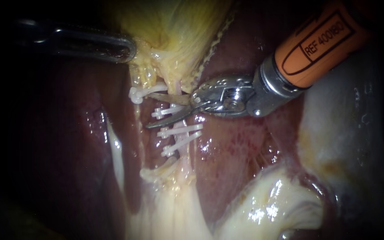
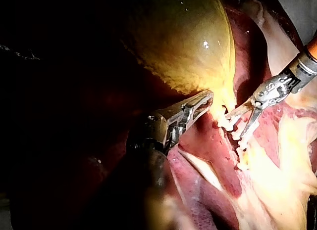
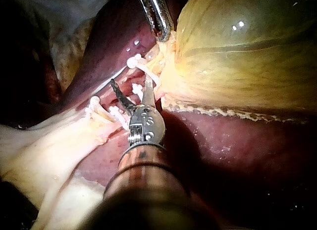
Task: Go to the cutting position right tube
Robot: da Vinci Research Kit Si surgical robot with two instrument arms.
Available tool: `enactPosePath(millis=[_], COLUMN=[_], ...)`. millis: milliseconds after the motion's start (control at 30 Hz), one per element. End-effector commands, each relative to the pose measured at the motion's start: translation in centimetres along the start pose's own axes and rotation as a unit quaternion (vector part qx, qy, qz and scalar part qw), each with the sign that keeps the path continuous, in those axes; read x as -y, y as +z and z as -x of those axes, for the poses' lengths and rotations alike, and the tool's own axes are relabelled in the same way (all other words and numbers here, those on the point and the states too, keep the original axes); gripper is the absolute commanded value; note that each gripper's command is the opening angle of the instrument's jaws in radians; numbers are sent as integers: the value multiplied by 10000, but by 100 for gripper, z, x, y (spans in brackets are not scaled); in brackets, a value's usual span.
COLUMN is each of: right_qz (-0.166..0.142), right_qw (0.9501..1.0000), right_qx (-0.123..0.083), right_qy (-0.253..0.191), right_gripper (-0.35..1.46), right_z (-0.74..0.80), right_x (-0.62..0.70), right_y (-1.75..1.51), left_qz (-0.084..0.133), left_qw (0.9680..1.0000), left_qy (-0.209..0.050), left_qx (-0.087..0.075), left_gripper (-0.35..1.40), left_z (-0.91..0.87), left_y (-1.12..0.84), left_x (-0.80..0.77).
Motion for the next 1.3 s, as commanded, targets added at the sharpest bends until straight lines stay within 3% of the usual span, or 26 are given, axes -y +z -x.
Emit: enactPosePath(millis=[33,433,833,1000,1300], right_qz=[-7,-68,-118,-95,-122], right_qw=[10000,10000,9985,9972,9945], right_qx=[1,23,339,409,495], right_qy=[0,2,419,614,910], right_gripper=[133,131,125,120,120], right_z=[0,6,28,34,48], right_x=[1,12,23,19,7], right_y=[-1,-23,-75,-82,-64], left_qz=[-3,-5,-10,-12,-12], left_qw=[10000,10000,10000,10000,10000], left_qy=[0,2,2,2,2], left_qx=[-1,-2,-4,-4,-4], left_gripper=[-35,-35,-35,-35,-35], left_z=[0,-1,-1,0,0], left_y=[-1,-1,-3,-4,-4], left_x=[0,0,-1,-1,-1])
